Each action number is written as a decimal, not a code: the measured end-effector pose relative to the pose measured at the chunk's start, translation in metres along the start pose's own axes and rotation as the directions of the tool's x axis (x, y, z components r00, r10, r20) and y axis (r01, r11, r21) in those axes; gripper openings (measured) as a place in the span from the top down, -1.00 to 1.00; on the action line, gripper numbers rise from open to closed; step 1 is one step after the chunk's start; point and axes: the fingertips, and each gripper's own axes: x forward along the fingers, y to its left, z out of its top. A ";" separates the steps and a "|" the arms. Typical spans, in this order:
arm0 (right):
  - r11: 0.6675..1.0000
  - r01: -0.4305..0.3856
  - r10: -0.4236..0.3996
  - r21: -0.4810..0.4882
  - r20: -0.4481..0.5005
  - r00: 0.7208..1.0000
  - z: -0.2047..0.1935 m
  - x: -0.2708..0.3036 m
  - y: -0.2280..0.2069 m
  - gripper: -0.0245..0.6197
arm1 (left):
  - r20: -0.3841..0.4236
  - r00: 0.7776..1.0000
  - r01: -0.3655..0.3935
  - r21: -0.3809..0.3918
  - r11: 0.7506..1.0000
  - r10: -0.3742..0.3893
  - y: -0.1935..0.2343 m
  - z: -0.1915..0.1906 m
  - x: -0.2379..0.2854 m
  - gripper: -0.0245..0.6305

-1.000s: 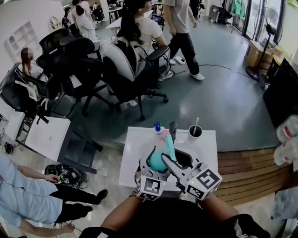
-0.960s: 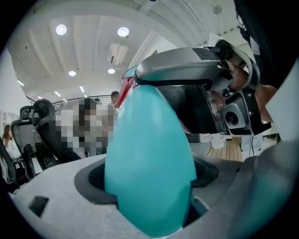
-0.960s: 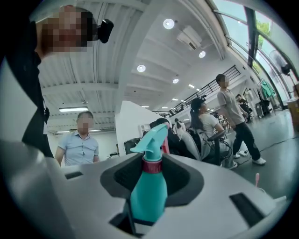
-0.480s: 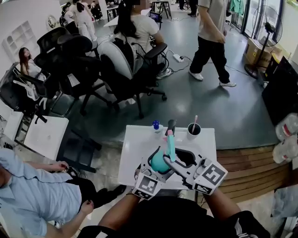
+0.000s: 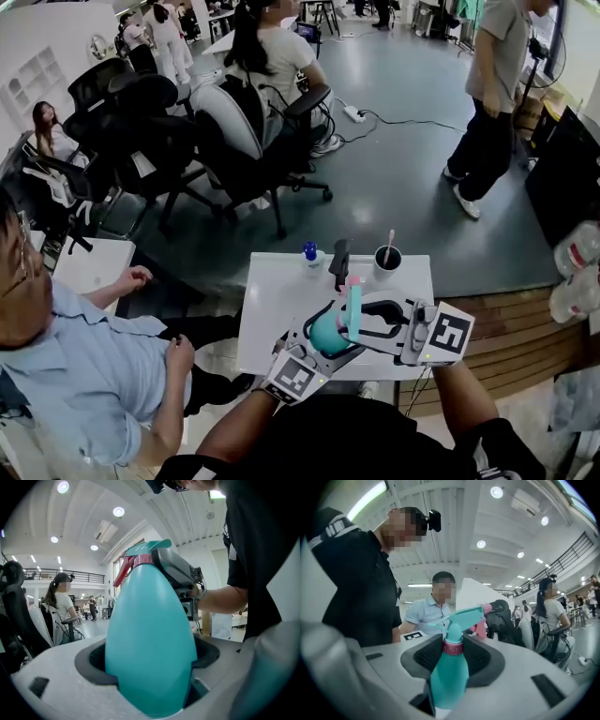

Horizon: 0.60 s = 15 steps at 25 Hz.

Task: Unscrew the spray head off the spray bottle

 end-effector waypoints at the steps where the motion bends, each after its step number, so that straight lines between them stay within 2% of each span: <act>1: 0.999 0.036 -0.036 -0.017 0.003 0.999 -0.001 0.000 -0.005 0.48 | -0.001 1.000 -0.016 -0.020 1.000 0.016 0.004 -0.001 0.001 -0.45; 2: 0.996 0.086 -0.086 -0.025 0.012 0.996 -0.002 0.001 -0.010 0.44 | -0.002 0.999 -0.038 -0.044 0.998 0.038 0.009 -0.002 0.002 -0.45; 4: 0.980 0.197 -0.197 0.002 0.066 0.978 -0.001 -0.001 -0.022 0.19 | -0.011 0.996 -0.092 -0.090 0.992 0.092 0.022 -0.007 0.002 -0.45; 6: 0.955 0.285 -0.294 0.086 0.118 0.948 -0.001 -0.005 -0.032 0.19 | -0.029 0.990 -0.144 -0.117 0.983 0.141 0.034 -0.012 0.001 -0.45; 8: 0.925 0.345 -0.363 0.159 0.103 0.926 -0.008 -0.006 -0.034 0.22 | -0.053 0.982 -0.187 -0.120 0.975 0.182 0.043 -0.017 0.000 -0.45; 12: 0.884 0.418 -0.437 0.212 0.055 0.898 -0.018 -0.003 -0.036 0.28 | -0.096 0.966 -0.248 -0.097 0.964 0.239 0.054 -0.025 -0.001 -0.45; 15: 0.872 0.442 -0.460 0.210 0.043 0.887 -0.016 0.001 -0.041 0.37 | -0.113 0.962 -0.259 -0.079 0.963 0.249 0.053 -0.028 0.002 -0.45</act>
